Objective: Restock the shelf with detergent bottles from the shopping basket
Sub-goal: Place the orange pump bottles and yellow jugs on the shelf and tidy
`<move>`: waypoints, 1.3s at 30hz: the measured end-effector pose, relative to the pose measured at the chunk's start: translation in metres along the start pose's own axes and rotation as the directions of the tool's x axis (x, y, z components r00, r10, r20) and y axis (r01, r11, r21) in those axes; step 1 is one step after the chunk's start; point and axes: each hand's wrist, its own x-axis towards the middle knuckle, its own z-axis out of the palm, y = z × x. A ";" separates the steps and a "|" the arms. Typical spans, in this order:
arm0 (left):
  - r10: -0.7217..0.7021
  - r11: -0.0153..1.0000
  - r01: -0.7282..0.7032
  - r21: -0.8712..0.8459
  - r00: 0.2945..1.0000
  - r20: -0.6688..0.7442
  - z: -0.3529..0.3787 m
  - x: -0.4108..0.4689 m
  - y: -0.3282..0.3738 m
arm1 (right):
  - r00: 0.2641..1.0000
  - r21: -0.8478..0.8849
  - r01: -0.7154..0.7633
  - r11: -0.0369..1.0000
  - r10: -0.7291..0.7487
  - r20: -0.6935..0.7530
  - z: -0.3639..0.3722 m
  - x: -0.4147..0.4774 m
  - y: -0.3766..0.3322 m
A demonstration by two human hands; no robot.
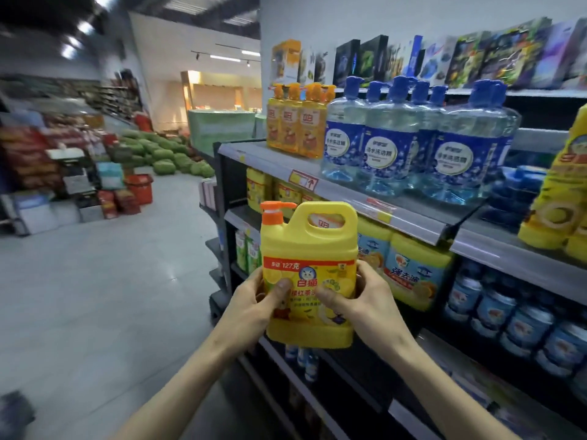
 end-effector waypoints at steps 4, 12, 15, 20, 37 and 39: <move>-0.019 0.999 0.023 0.036 0.996 -0.088 -0.020 0.036 -0.023 | 0.997 -0.008 0.031 0.999 -0.030 0.078 0.019 0.054 0.017; -0.047 0.997 0.056 0.047 0.985 -0.166 -0.082 0.107 -0.072 | 0.994 -0.003 0.011 1.000 -0.011 0.106 0.075 0.137 0.056; -0.045 0.998 0.050 0.037 0.989 -0.139 -0.112 0.143 -0.089 | 0.996 -0.033 0.006 0.999 -0.003 0.088 0.100 0.169 0.065; -0.017 1.000 0.016 -0.021 0.998 -0.054 -0.169 0.204 -0.109 | 0.999 -0.135 0.015 0.991 -0.010 0.035 0.140 0.226 0.075; 0.108 0.987 -0.136 0.087 0.958 0.267 -0.257 0.378 -0.172 | 0.920 -0.155 -0.019 0.988 -0.044 -0.390 0.238 0.335 0.139; 0.141 0.977 -0.180 0.113 0.946 0.292 -0.258 0.396 -0.175 | 0.887 -0.150 0.005 0.989 -0.074 -0.456 0.243 0.348 0.151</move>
